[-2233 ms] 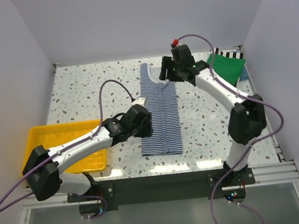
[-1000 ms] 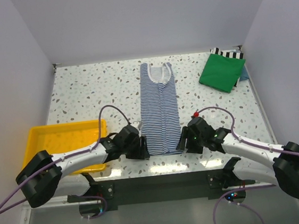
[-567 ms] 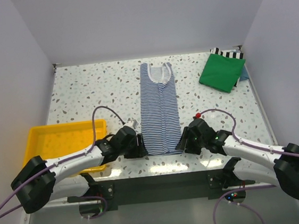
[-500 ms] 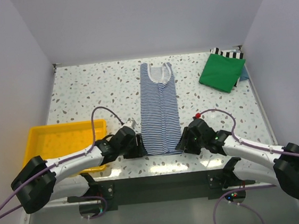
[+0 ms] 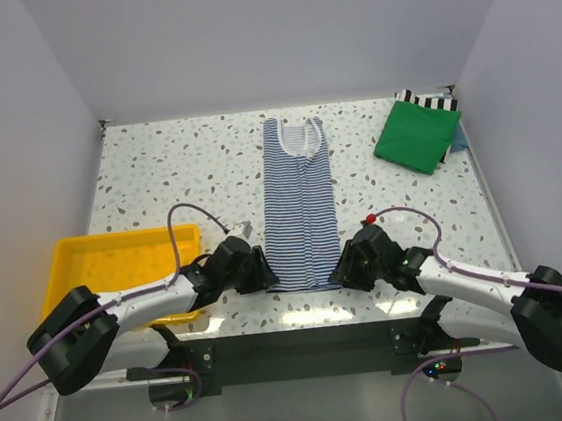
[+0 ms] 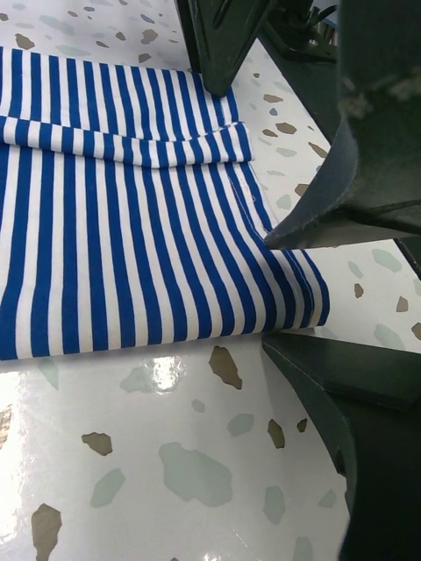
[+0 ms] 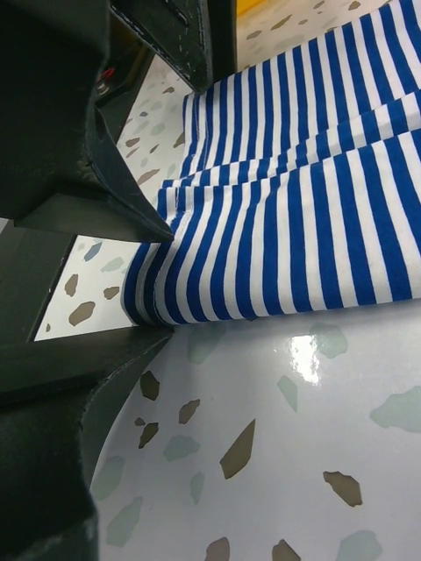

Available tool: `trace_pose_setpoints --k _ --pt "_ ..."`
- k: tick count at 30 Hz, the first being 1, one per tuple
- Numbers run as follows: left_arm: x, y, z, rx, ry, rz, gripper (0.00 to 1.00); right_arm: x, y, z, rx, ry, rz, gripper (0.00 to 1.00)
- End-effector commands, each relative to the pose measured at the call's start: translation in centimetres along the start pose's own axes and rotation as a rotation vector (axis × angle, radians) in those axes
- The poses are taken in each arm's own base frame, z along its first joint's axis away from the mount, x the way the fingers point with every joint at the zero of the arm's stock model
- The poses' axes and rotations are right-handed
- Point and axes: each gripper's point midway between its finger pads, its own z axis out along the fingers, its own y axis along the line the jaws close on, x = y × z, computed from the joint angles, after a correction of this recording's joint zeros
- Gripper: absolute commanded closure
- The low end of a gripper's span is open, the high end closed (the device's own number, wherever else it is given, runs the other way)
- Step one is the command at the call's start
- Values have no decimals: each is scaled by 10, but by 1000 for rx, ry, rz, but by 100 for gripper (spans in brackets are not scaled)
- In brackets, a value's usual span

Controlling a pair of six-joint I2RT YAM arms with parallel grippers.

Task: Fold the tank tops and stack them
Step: Fold the tank top

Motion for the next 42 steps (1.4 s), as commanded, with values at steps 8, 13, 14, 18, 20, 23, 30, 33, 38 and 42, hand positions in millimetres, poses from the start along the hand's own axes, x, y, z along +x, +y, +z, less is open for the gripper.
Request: trace_pose_setpoints --k 8,13,14,18,20,23,30,33,38,42 --pt "24 39 1 -160 101 7 76 13 -50 3 186 30 -41 62" --pt "23 35 -1 -157 118 50 87 8 -47 0 203 24 -84 71" --pt "23 36 -2 -162 121 53 90 9 -46 -1 203 28 -98 73" --pt "28 35 -5 -155 141 65 98 9 -43 -3 204 27 -137 86" --pt "34 33 -7 -155 157 81 100 12 -41 -3 205 33 -166 91" --pt "44 30 -10 -163 184 106 100 17 -34 -6 210 36 -215 99" --pt "69 25 -38 -197 230 165 100 39 -15 -33 223 21 -327 100" --pt "73 15 -54 -170 237 184 100 50 0 -51 214 5 -387 100" --pt "54 -9 -69 -121 173 177 100 42 18 -64 230 -46 -443 98" --pt "25 -30 -66 -118 91 182 100 32 45 -62 208 -92 -459 96"
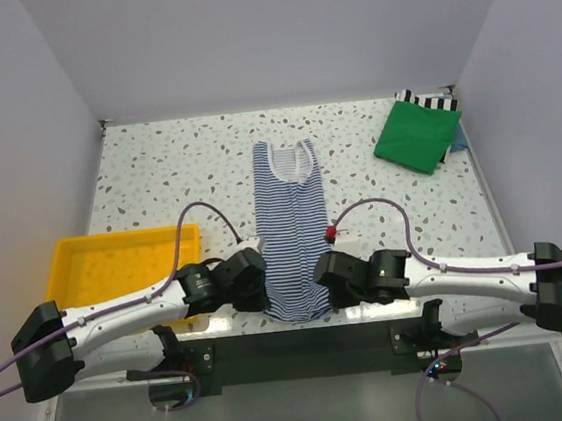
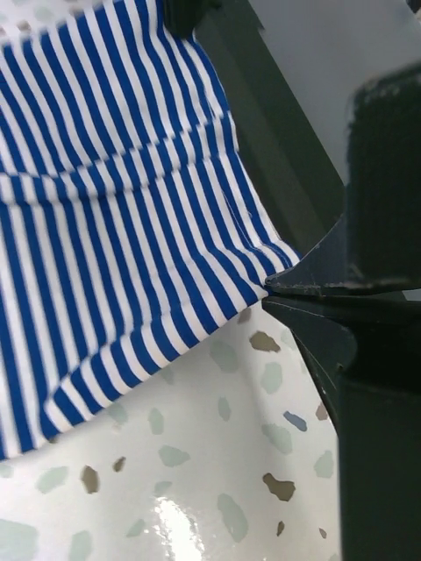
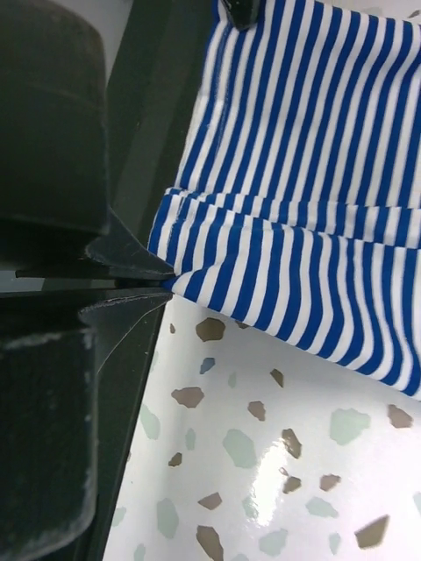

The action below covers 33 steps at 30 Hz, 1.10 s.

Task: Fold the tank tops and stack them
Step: Fold the tank top

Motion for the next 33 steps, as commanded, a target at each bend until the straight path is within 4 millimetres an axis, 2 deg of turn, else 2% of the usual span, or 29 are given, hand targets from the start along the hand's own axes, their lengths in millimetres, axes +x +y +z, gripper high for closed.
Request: trace_pose_setpoints --k 1,4,5,8,12,18,20,22,24,25,27,28,29,31,33 --pt "-38 -16 -8 -1 -93 -9 100 -26 0 -2 75 -80 -2 96" --pt "-70 -16 -9 20 -151 -54 100 -46 5 1 79 -105 4 97" --pt "-85 -9 -9 7 -180 -86 100 -60 7 1 69 -127 15 98" --pt "-117 -4 -13 -9 -249 -102 100 -89 3 5 75 -163 31 98" --pt "-158 -9 -11 -2 -317 -109 100 -131 17 7 60 -234 19 98" --pt "-214 -12 -8 -7 -402 -143 100 -187 17 25 72 -288 20 99" --pt "-237 -9 -1 -26 -424 -156 100 -208 12 34 88 -302 22 99" --pt "-250 -5 4 -41 -429 -163 100 -223 11 39 86 -306 27 100" --pt "-267 8 9 -73 -455 -186 100 -247 8 42 82 -333 36 99" --pt "-276 11 17 -83 -453 -194 100 -254 -1 56 107 -313 50 100" --pt "-297 20 29 -90 -465 -216 100 -276 1 58 92 -331 54 100" --pt "-305 28 32 -103 -474 -230 100 -282 -10 72 114 -315 70 100" --pt "-311 30 36 -106 -473 -232 100 -296 -6 70 96 -335 78 100" --pt "-331 37 47 -118 -492 -231 100 -307 -18 86 108 -322 95 100" --pt "-345 43 61 -120 -492 -235 100 -321 -18 94 103 -322 107 100"
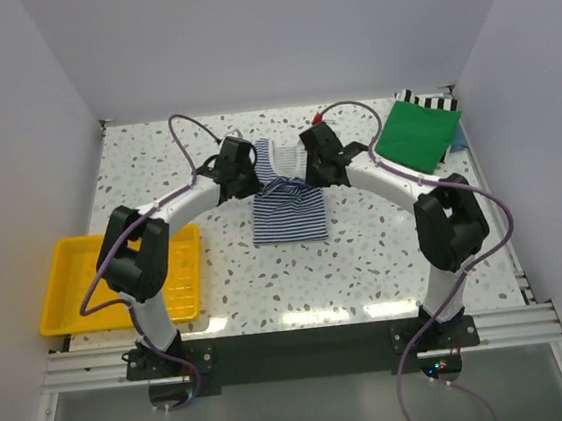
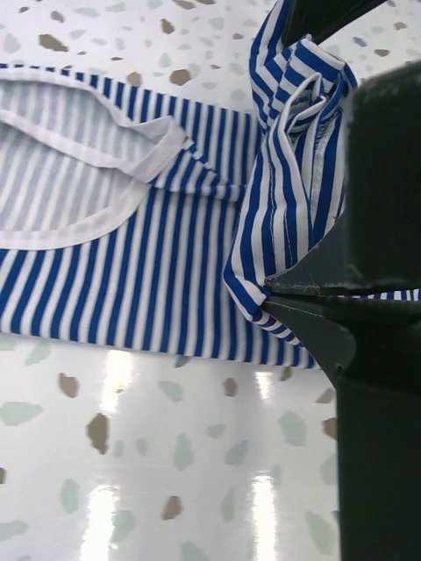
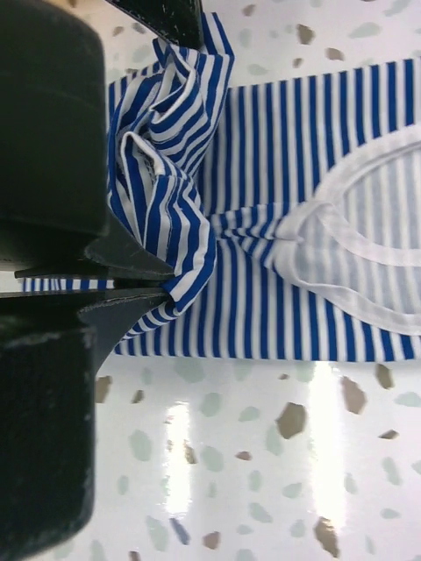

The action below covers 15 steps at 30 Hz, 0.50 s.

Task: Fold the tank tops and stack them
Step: Fold the tank top

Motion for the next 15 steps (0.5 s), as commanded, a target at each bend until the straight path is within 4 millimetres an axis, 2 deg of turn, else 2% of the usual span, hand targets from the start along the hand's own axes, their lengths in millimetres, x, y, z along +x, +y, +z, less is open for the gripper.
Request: trace_pose_setpoints --k 1,2,5,7,9,12,15 --pt "-48 -11 21 42 -108 9 100 -36 11 15 -53 -42 8 100" --pt "-53 -10 26 39 -119 5 100 -38 11 27 -48 -35 9 100" --pt "-66 -13 43 95 -146 2 100 -49 8 43 -42 -52 24 98" --pt "-64 -10 56 95 -123 -4 85 -52 5 52 -35 -44 31 86" --pt "-72 -15 56 116 -148 13 63 -53 3 58 -18 -34 32 77" --pt "-87 -20 46 153 -201 10 48 -60 -7 59 6 -51 47 60" --pt "-98 -21 31 157 -236 4 43 -70 -14 49 34 -84 51 53"
